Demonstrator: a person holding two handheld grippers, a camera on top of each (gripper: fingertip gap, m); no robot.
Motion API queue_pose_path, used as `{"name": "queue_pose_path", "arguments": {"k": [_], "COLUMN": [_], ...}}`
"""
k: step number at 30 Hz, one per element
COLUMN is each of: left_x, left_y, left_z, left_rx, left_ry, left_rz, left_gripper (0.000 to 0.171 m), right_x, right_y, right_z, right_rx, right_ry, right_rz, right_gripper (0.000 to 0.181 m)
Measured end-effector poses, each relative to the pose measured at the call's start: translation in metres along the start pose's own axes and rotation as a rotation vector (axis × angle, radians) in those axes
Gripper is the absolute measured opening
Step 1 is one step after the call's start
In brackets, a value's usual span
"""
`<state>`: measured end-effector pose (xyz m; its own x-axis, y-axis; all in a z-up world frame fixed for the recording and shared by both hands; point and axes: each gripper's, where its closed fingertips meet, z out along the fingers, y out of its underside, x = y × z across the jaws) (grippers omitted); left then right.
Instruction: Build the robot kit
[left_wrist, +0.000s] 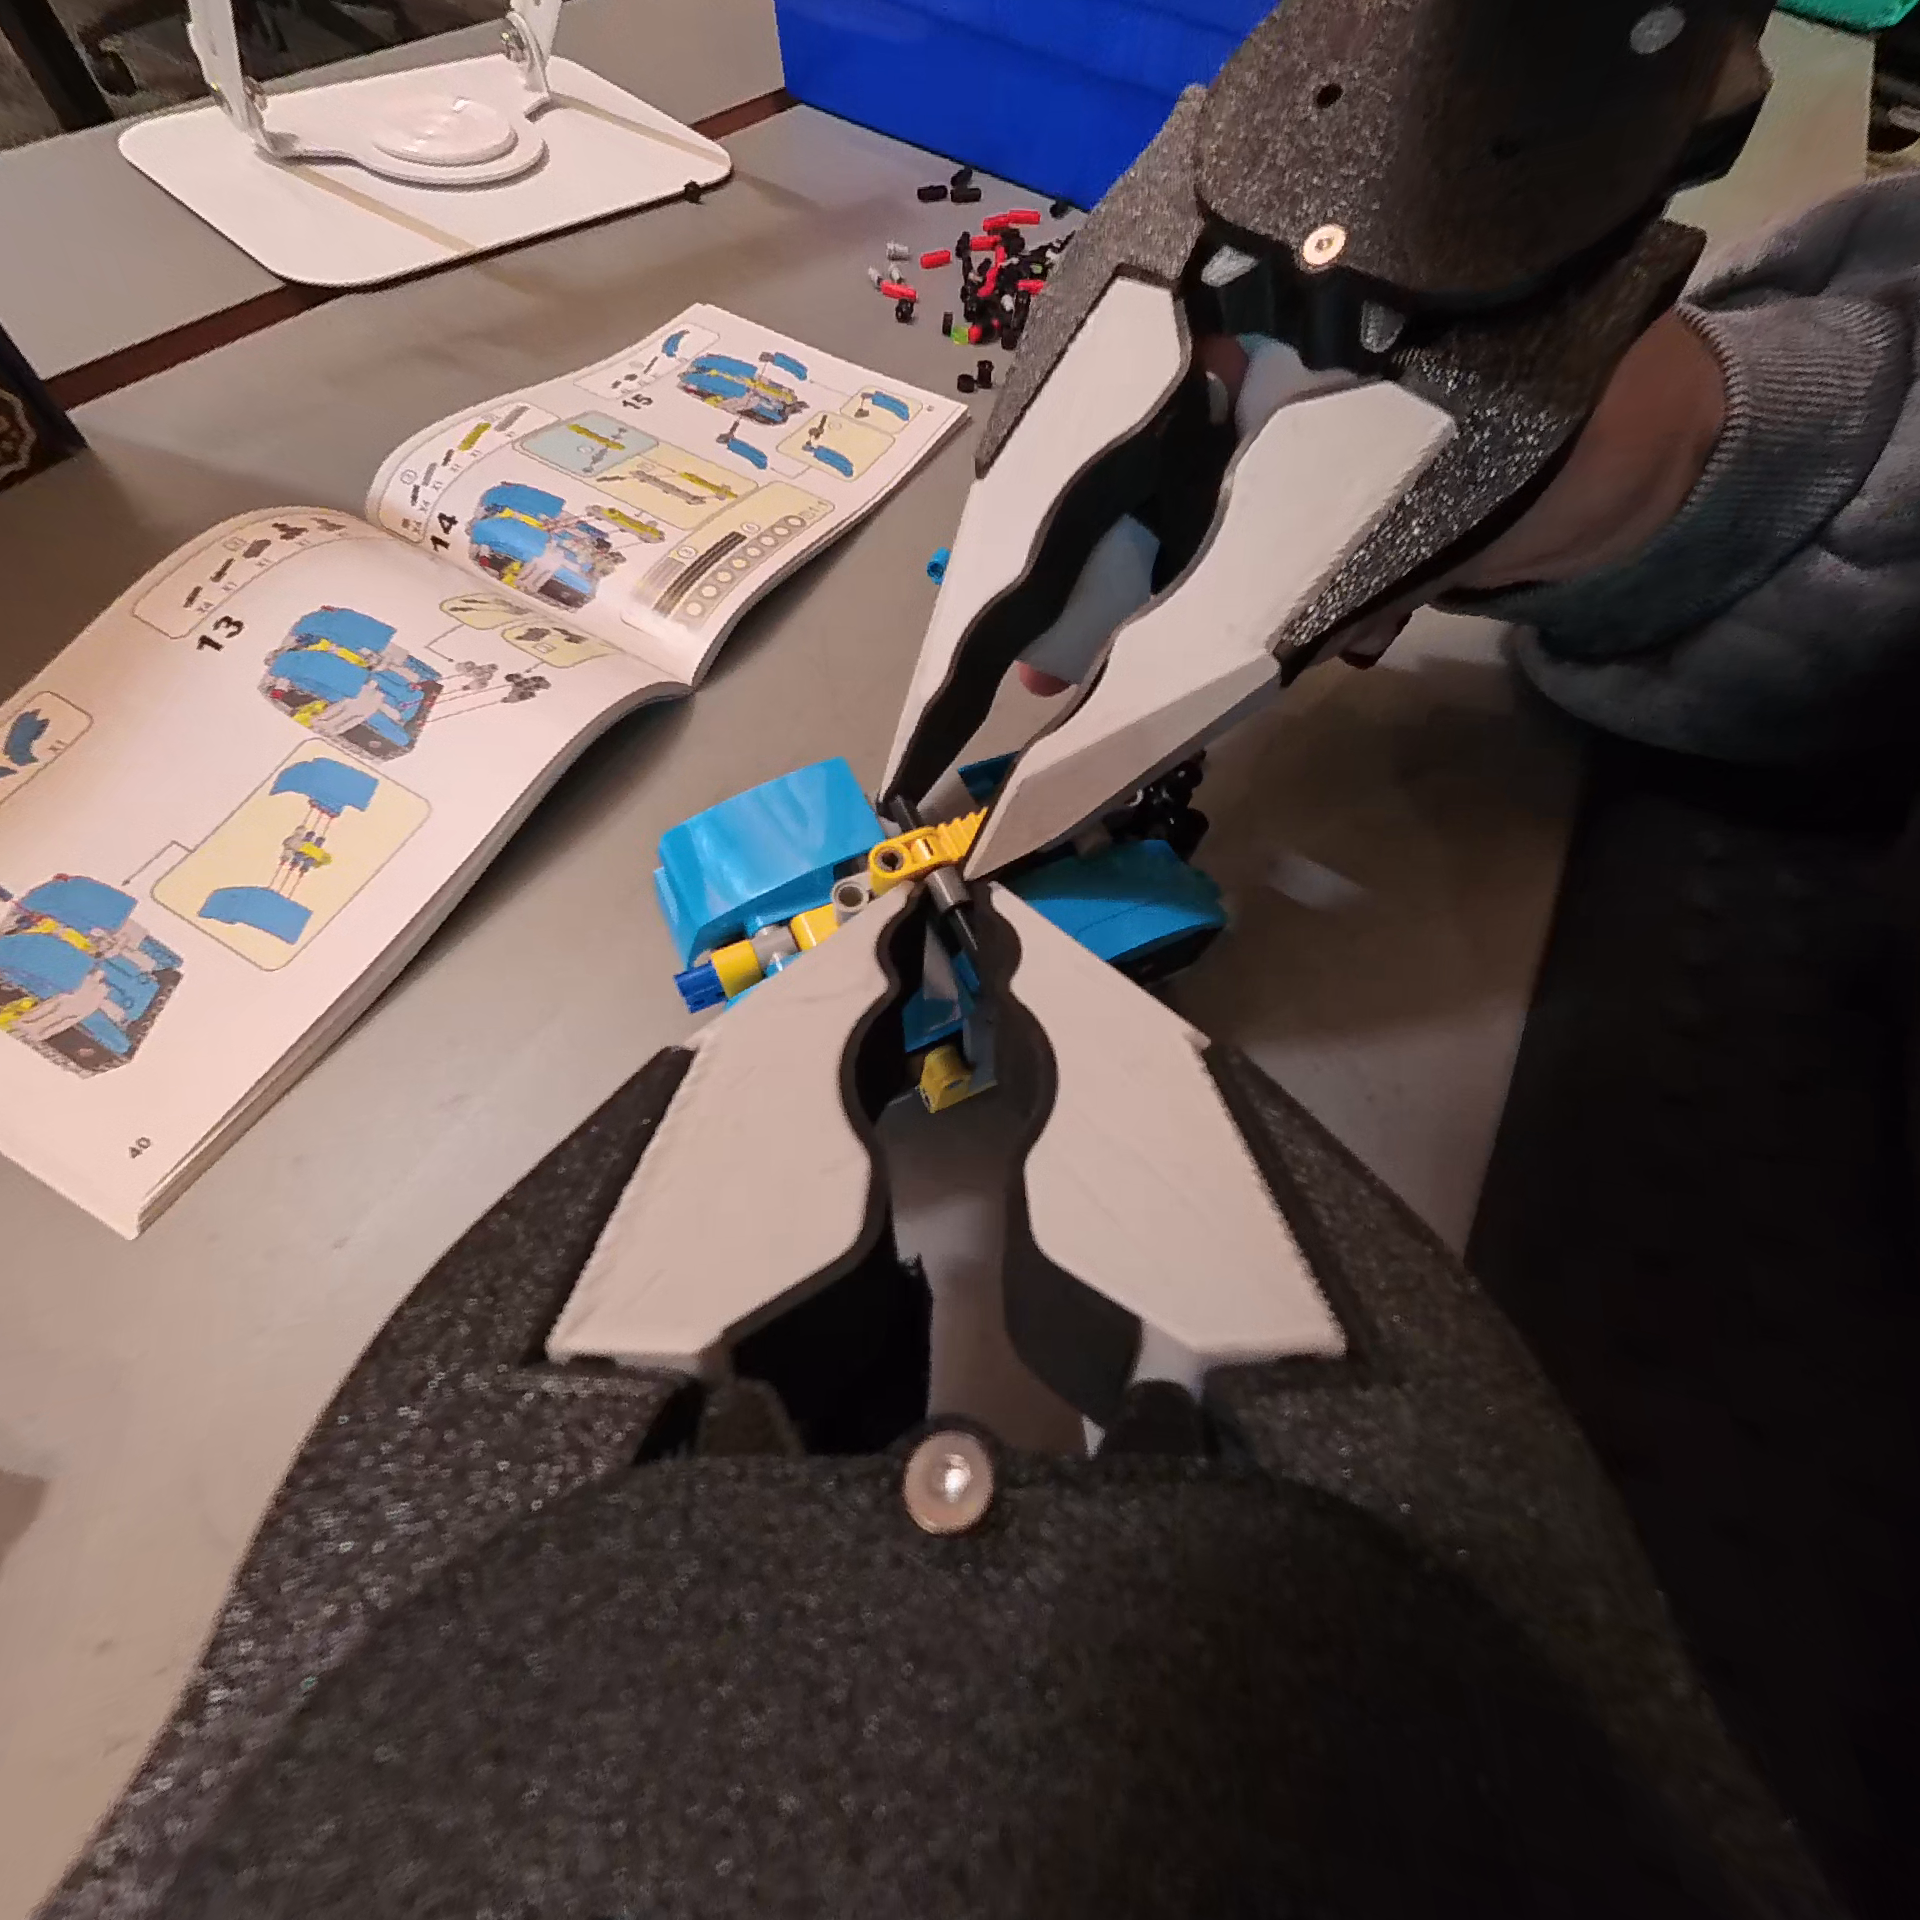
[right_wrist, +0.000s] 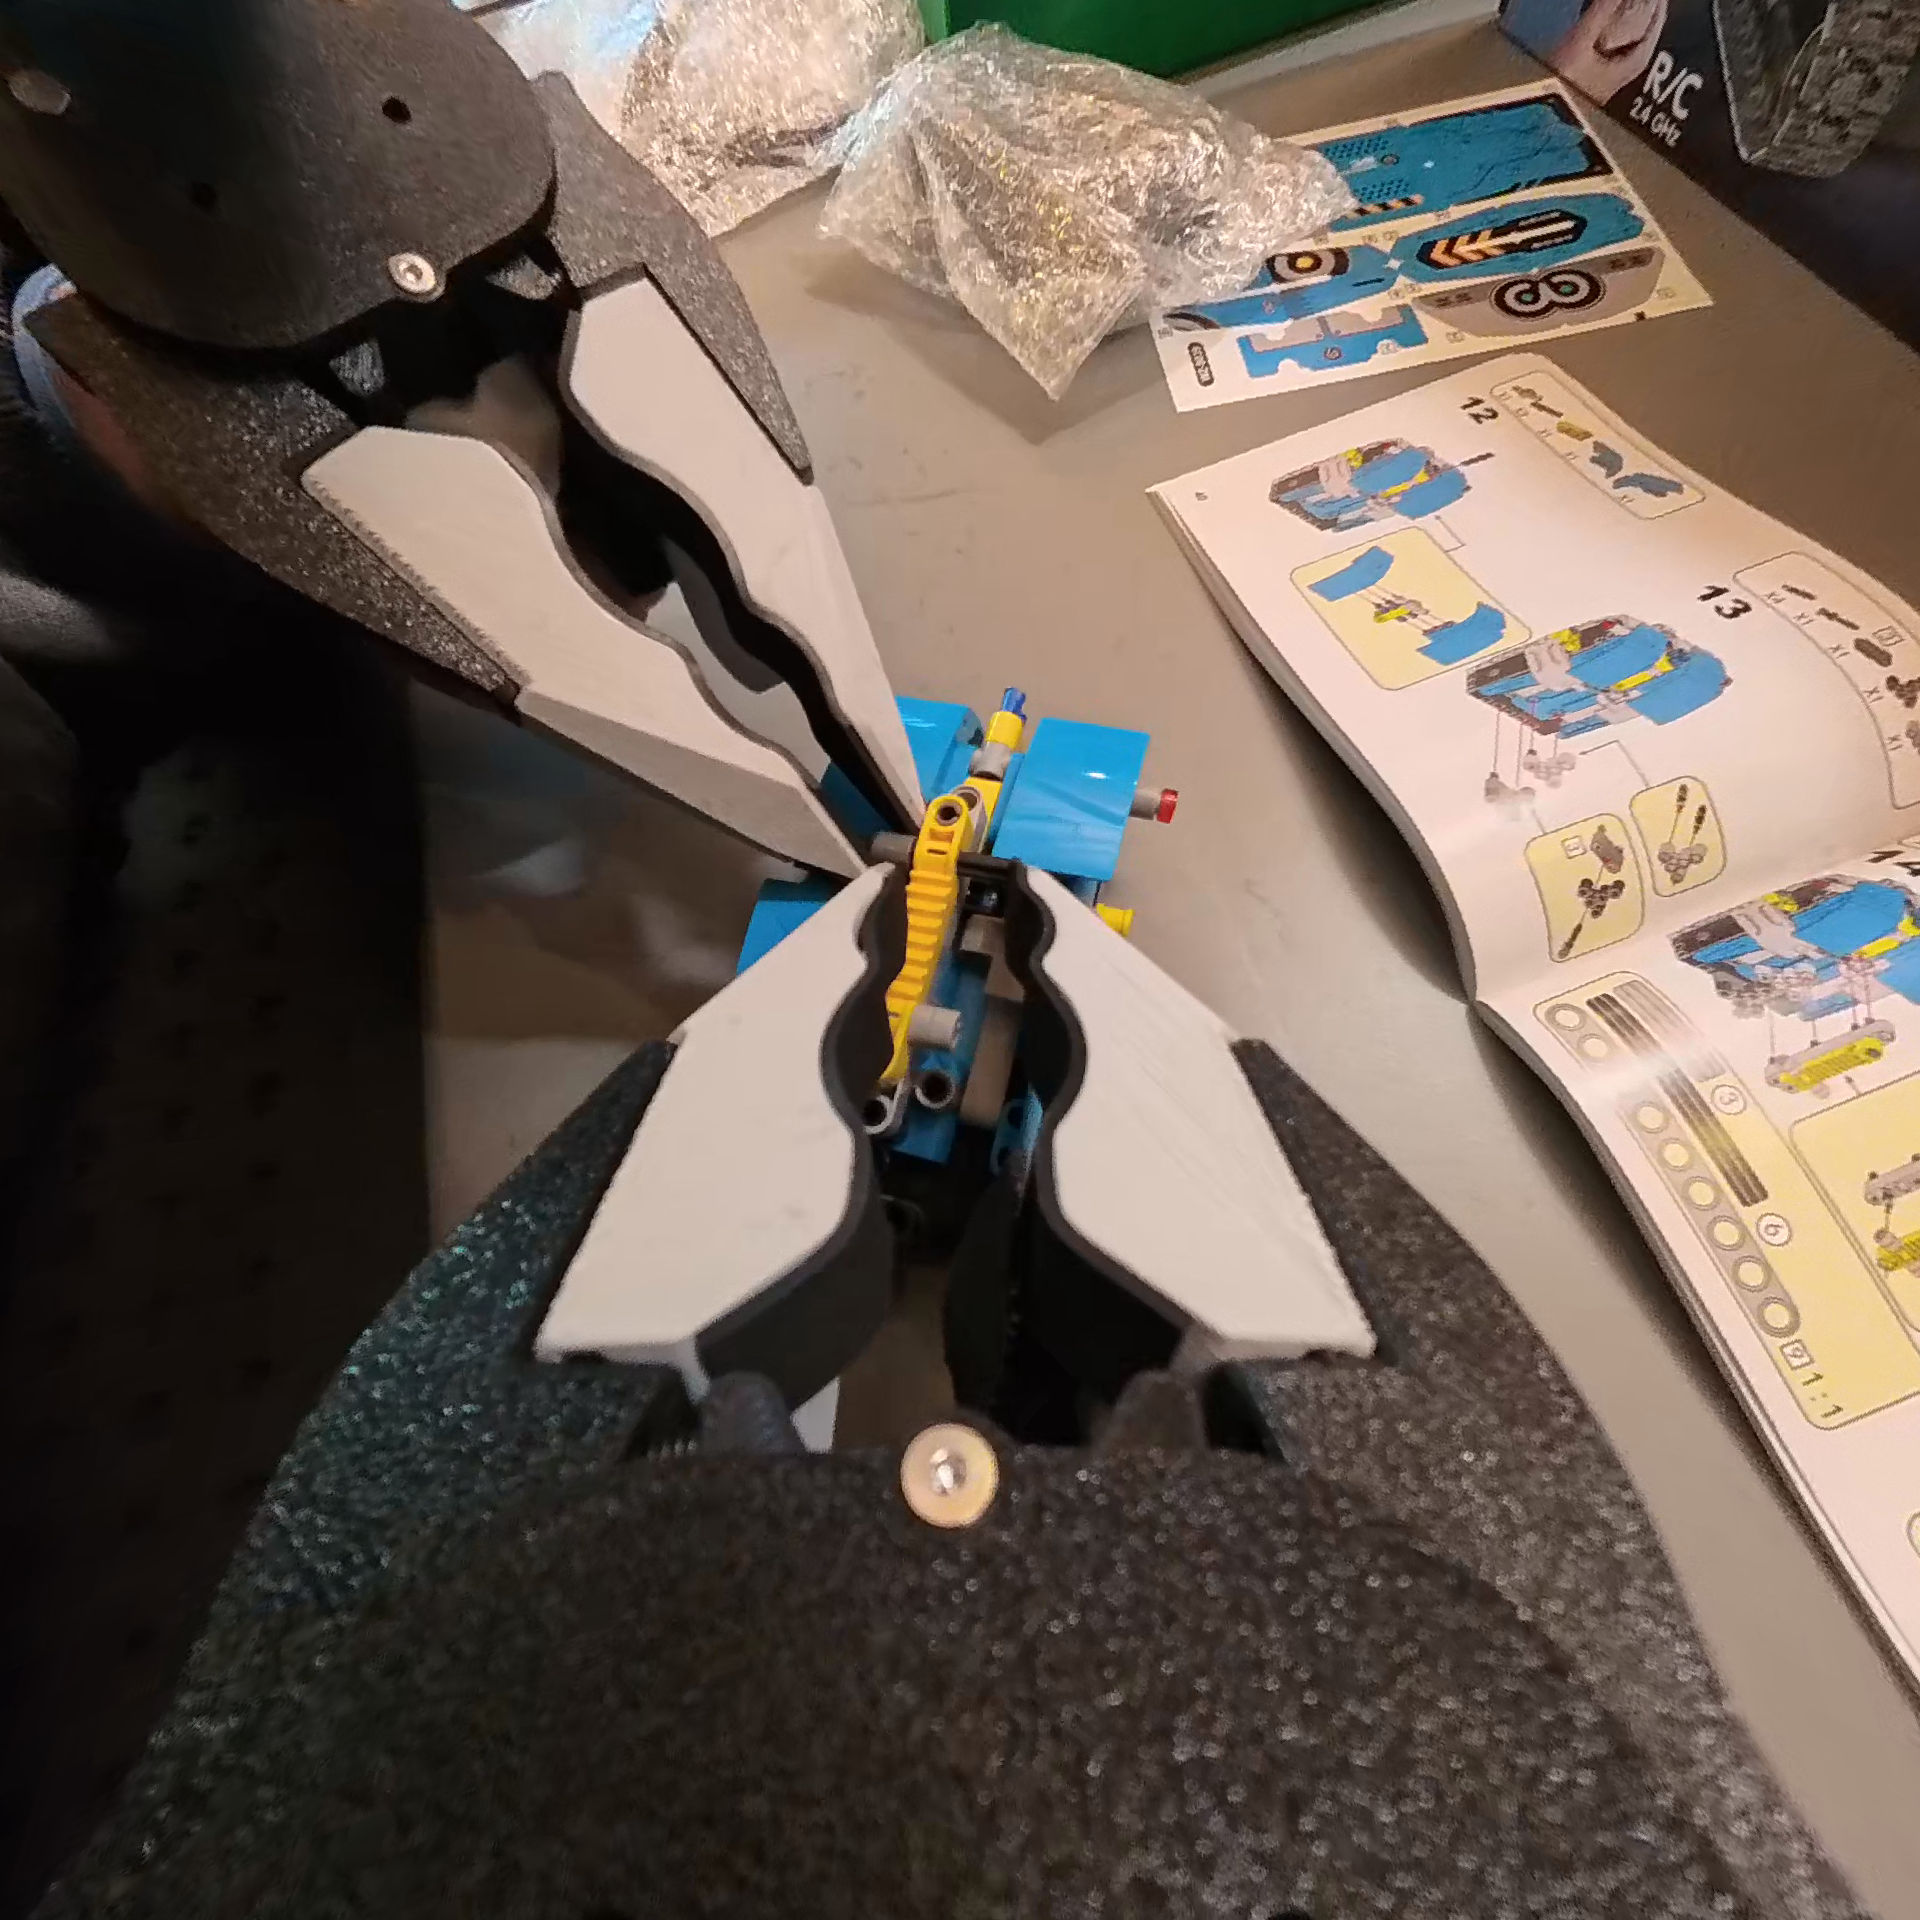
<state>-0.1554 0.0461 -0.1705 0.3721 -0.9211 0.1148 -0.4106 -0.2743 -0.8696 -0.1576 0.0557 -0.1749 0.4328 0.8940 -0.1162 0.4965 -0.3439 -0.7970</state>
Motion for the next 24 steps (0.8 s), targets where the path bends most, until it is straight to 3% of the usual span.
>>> {"name": "queue_pose_path", "arguments": {"k": [5, 11, 13, 20, 24], "left_x": [0.0, -0.002, 0.001, -0.009, -0.005], "left_y": [0.0, -0.001, -0.004, 0.009, 0.01], "left_z": [0.0, 0.0, -0.005, -0.031, -0.031], "left_rx": [-0.002, 0.017, 0.046, 0.045, 0.061], "left_ry": [0.005, 0.007, 0.041, -0.046, 0.03], "left_rz": [0.008, -0.031, -0.098, -0.051, -0.015], "left_gripper": [0.007, 0.008, 0.032, 0.032, 0.05], "right_x": [-0.001, 0.002, 0.002, 0.003, 0.007], "right_y": [0.0, -0.001, -0.001, -0.002, -0.002], "right_z": [0.0, 0.001, 0.0, -0.001, -0.009], "right_rx": [-0.017, 0.021, 0.028, 0.057, 0.072], "right_ry": [0.004, -0.038, -0.064, -0.071, -0.008], "right_rz": [-0.023, 0.082, 0.122, 0.127, 0.111], "right_gripper": [0.016, 0.018, 0.018, 0.02, 0.04]}}
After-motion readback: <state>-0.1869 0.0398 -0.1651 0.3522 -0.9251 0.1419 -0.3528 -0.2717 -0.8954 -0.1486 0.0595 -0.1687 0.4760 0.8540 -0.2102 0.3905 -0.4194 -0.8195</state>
